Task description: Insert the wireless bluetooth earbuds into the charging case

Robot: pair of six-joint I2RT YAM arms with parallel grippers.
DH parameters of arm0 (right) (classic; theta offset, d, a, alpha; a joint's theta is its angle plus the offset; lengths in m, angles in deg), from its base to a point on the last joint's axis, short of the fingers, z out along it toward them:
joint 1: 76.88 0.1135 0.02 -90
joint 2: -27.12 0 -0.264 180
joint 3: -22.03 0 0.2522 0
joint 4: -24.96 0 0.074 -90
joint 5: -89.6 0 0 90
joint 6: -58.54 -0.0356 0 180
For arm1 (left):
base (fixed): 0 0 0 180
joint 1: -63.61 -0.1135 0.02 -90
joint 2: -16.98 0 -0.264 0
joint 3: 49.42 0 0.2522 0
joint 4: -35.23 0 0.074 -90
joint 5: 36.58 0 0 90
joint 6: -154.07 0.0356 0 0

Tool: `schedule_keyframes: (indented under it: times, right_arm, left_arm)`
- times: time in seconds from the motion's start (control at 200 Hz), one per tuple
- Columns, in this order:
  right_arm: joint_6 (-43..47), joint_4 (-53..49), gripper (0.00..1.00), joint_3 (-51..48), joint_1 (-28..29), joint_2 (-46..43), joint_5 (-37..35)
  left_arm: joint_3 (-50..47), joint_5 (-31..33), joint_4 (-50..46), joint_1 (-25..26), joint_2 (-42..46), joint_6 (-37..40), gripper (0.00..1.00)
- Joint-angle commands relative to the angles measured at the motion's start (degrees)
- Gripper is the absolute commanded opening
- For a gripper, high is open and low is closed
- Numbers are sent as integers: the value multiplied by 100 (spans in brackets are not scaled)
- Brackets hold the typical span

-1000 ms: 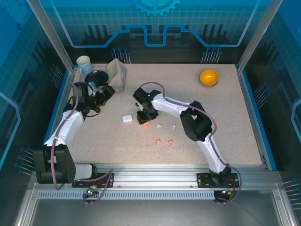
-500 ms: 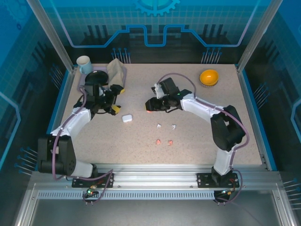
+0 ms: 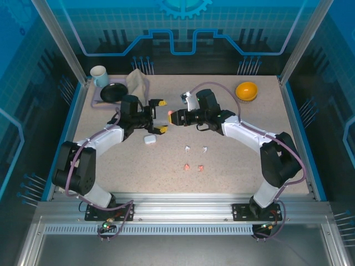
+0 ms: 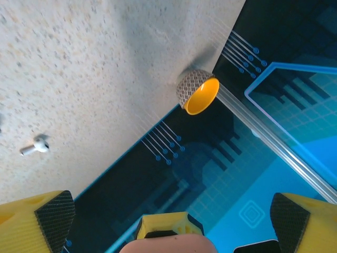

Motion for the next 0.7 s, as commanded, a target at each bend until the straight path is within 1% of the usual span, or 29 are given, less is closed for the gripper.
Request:
schedule_keyframes:
  times: [0.0,0.265,0.47,0.695]
  right_arm:
    - [-58,335,38,-64,-15,-83,46]
    - [-58,375,38,-56,-8,18,-27]
    - [-29,298,38,-30,-13,25,-118]
    - [-45,287,38,-39,-47,57,-212]
  left_arm:
    - [59,-119,569,167,-78,-563,99]
    - [-2,-88,873,333,-16,-669,98]
    - [5,-58,1048,449,6,-705,90]
    - [-90,-2,1158,514,80,-724,75]
